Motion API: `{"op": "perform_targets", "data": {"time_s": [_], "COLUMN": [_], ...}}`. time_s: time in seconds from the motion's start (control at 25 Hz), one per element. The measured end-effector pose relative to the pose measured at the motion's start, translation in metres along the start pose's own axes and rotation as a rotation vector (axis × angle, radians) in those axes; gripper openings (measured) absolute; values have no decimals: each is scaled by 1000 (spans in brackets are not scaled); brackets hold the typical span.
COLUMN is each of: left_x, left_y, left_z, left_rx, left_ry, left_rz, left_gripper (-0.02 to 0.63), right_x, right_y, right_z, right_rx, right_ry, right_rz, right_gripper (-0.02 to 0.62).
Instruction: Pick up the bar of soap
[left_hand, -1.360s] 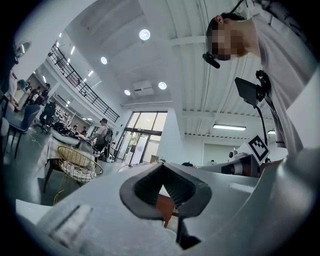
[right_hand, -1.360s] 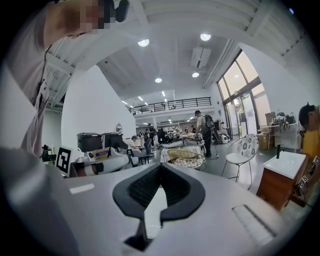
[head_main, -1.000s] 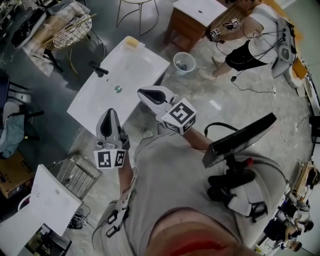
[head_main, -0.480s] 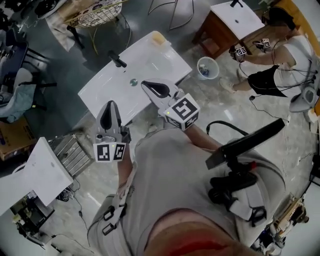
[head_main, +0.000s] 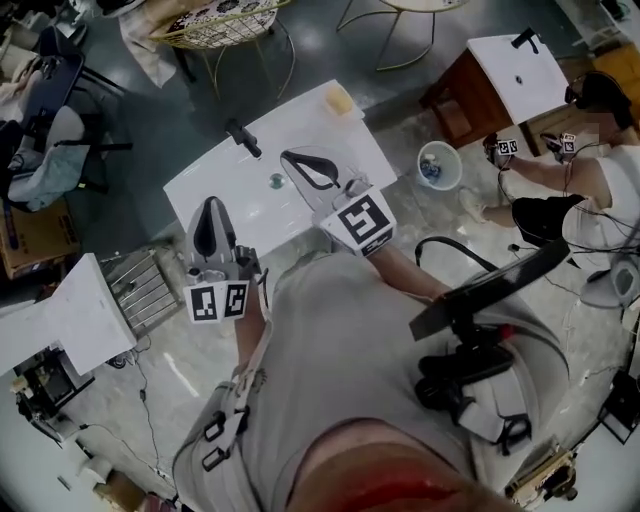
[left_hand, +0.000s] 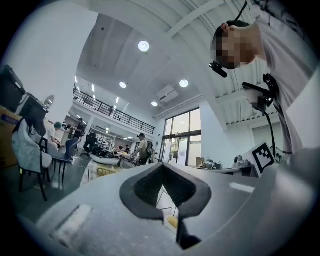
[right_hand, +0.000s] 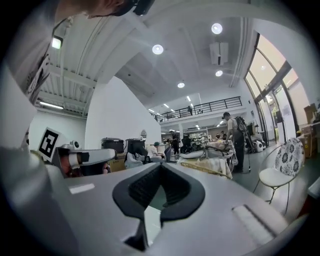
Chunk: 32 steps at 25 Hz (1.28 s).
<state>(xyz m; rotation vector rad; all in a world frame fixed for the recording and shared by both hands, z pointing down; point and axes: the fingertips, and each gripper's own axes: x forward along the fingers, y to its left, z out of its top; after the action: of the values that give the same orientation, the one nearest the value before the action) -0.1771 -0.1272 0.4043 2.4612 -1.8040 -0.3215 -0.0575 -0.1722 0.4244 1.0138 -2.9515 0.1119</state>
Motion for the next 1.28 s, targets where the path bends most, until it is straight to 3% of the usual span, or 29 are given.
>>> {"op": "perform_targets", "data": {"time_s": [0.28, 0.56, 0.96, 1.28], "left_x": [29, 32, 30, 32], "left_y": [-15, -8, -3, 4], "left_z": [9, 20, 30, 24], "left_rx": [77, 106, 86, 54], "left_ry": [-28, -38, -77, -78], "left_rz": [82, 114, 49, 49], "left_gripper": [-3, -3, -2, -2], "right_x": [15, 28, 27, 37], "right_y": [-49, -54, -55, -72], "right_z": [24, 33, 35, 43], "right_rx": [-61, -17, -2, -33], "right_ry": [-65, -88, -68, -62], "right_rz": [49, 62, -17, -75], "right_gripper": [2, 2, 2, 2]}}
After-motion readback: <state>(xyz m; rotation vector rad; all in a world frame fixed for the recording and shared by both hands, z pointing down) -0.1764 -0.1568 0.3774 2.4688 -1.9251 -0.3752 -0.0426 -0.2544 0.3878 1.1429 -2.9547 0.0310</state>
